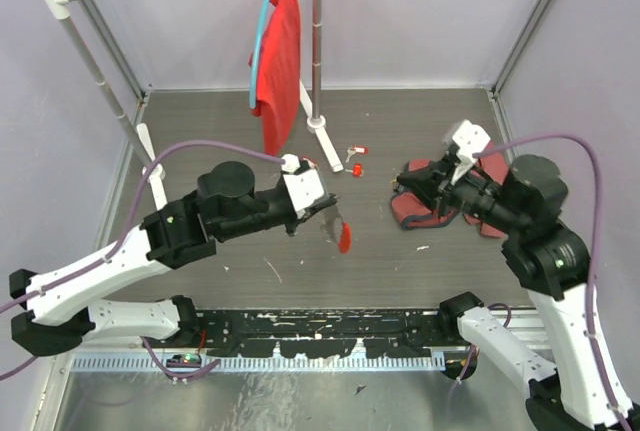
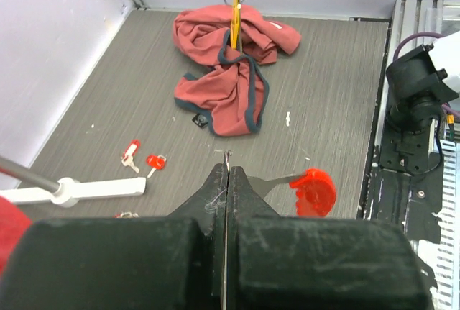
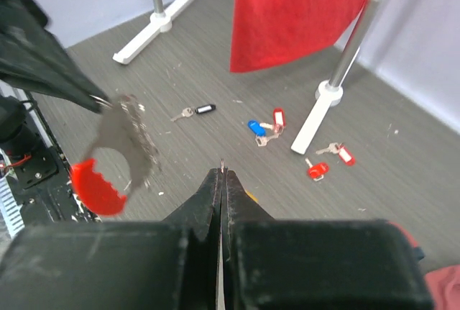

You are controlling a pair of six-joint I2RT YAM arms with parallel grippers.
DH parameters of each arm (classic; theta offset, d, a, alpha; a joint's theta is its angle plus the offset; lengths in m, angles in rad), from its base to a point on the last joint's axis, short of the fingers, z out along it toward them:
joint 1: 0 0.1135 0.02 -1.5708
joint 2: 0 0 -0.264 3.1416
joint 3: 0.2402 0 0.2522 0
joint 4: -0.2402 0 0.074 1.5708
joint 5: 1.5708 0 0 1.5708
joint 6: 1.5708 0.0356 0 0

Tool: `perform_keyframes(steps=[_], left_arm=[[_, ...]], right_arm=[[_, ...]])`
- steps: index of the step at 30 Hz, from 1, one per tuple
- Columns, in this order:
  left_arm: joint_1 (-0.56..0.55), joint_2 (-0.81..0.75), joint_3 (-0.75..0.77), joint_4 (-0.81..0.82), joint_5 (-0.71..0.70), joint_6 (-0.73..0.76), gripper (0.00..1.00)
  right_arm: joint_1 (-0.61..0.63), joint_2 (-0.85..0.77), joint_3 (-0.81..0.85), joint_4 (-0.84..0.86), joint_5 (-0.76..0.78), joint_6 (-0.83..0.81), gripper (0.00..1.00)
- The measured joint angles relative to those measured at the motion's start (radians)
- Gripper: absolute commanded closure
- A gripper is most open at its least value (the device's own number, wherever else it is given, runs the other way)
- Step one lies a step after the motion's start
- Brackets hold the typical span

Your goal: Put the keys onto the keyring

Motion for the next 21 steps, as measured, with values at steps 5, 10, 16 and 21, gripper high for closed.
perform_keyframes(steps=[5,10,16,21], left_arm=[[-0.050,0.085,0.079,0.000,-0.013,0.036,1.00],[-0.066,0.126,0.145,0.004,-0.010,0.072,1.00],[-0.066,0.147,0.170,0.015,-0.002,0.103,1.00],[-0.066,0.150,0.159,0.029,0.003,0.102,1.00]], right_arm=[[0.000,-0.035,0.100,-0.052,-0.051,-0.034,0.99],[0.000,-0.036,0.151,-0.094,-0.148,-0.061,0.99],[0.000,0.007,0.158,-0.136,-0.227,-0.075,0.99],[0.000,0.045,0.158,-0.134,-0.278,-0.074,0.99]])
